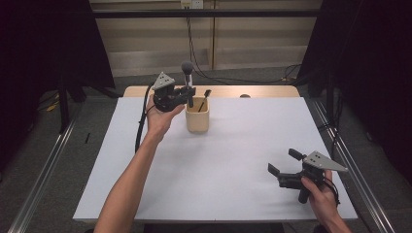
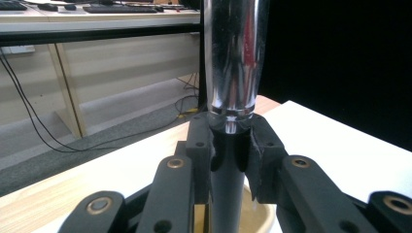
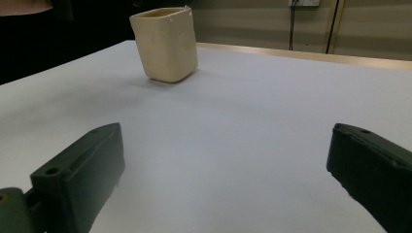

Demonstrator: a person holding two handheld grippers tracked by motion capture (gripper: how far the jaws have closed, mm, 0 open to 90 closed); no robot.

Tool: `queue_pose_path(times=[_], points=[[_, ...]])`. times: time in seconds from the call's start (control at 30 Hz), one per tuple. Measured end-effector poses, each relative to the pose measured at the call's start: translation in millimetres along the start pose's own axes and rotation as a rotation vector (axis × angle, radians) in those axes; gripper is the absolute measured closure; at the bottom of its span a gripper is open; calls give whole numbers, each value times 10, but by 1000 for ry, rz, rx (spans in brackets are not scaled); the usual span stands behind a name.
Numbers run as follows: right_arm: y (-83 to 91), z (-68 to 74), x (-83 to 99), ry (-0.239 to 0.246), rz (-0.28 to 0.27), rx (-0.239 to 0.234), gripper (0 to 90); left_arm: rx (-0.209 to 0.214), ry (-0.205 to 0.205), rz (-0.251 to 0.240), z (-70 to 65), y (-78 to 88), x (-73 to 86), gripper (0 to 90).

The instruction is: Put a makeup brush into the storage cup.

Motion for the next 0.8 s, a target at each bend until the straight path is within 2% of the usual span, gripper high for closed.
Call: queue_pose_path(times=[0.13,0.43,0.8], points=[[-3,-11,5,-1,7,1,0,-4,-7,12,13,-53,55,746],[12,-13,1,2,2,2,0,36,-4,25,-69,-143,129,746],[12,-16,4,-1,7,-3,0,33,0,58,-35,-171,285,746]])
Point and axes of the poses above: each handheld gripper's, and its own axes: y roughly backward along the jaws, x roughly out of its underside, z roughly to its left, the point moved 3 cm from there along -y, roughly forward along the jaws, and after that the axes turned 7 degrees about -y, right-handed, at the moved point
